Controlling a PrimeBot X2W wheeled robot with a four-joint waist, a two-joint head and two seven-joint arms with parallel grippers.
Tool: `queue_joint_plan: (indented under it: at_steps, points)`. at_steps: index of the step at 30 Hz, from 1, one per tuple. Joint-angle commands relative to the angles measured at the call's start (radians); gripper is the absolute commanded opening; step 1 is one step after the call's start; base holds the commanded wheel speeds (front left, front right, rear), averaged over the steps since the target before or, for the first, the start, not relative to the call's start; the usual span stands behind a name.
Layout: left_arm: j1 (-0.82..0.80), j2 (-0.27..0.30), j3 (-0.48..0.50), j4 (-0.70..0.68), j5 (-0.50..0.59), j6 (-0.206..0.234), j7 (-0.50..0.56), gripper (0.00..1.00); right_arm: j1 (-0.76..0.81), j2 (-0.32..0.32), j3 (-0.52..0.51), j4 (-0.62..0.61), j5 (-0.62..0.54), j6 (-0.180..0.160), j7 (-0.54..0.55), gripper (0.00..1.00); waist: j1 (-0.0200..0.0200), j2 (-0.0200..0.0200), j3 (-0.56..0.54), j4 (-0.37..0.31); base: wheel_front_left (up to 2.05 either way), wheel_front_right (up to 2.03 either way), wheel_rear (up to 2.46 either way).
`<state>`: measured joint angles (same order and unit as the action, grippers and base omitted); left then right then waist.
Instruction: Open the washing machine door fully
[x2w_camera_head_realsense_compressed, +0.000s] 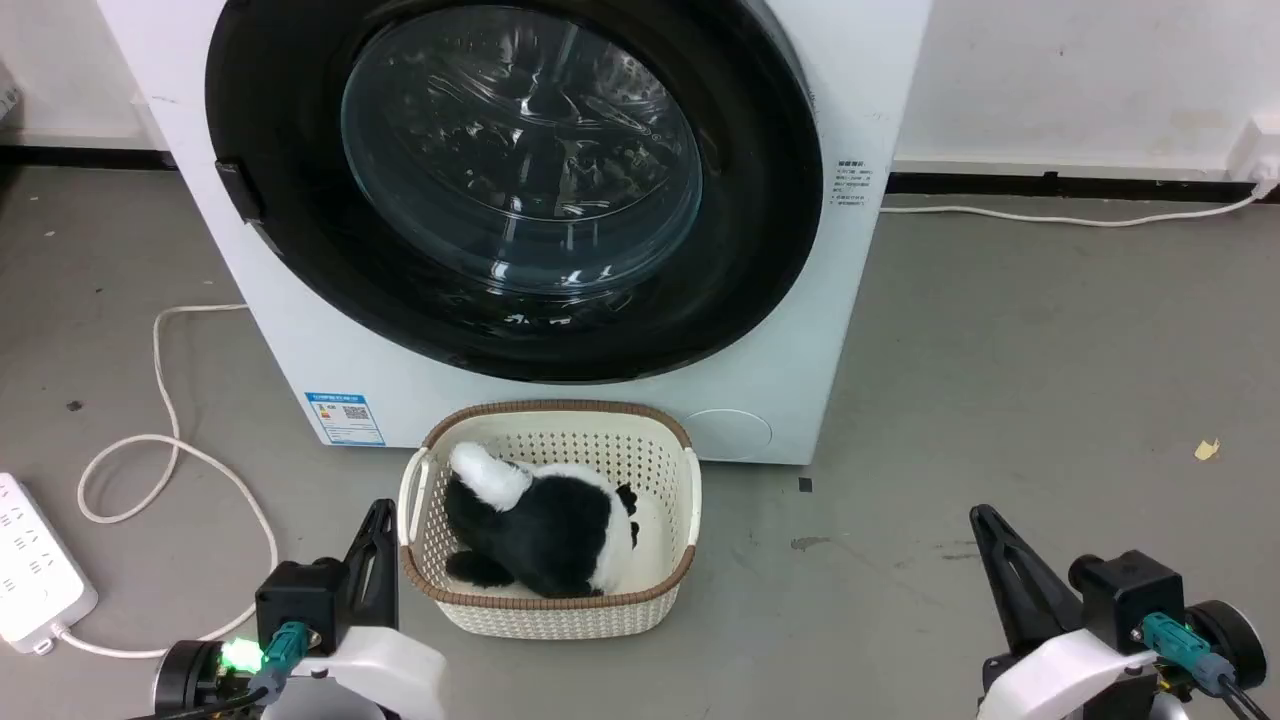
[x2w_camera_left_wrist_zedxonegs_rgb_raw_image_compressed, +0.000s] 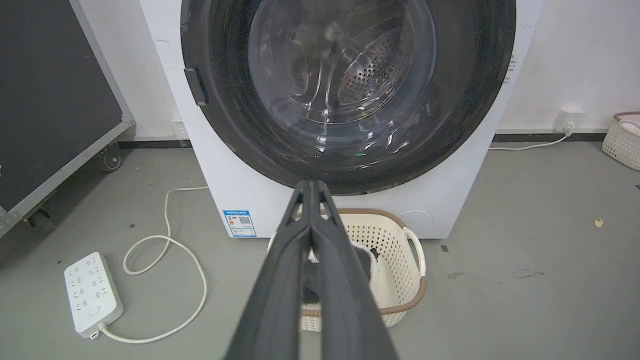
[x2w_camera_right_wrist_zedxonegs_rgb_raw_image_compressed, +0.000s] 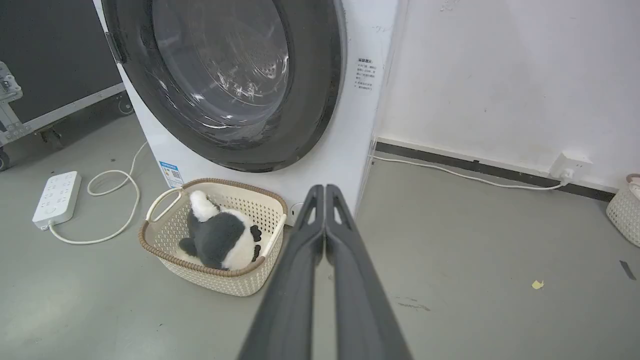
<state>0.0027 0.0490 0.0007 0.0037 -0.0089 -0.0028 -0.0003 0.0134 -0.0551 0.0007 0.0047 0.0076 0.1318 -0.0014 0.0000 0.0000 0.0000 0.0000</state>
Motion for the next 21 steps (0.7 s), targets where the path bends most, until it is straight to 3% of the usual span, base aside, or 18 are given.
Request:
queue_joint_plan:
  at_steps: [1,21]
  points:
    - [-0.003,0.001,-0.001,-0.004,0.009,0.003,0.000,0.00,-0.013,0.005,-0.001,-0.005,-0.008,-0.001,0.001,0.00,0.0000,0.0000,0.000,0.000,0.00,0.00,0.00]
    - [-0.003,0.001,-0.001,-0.004,0.009,0.003,0.000,0.00,-0.013,0.005,-0.001,-0.005,-0.008,-0.001,0.001,0.00,0.0000,0.0000,0.000,0.000,0.00,0.00,0.00]
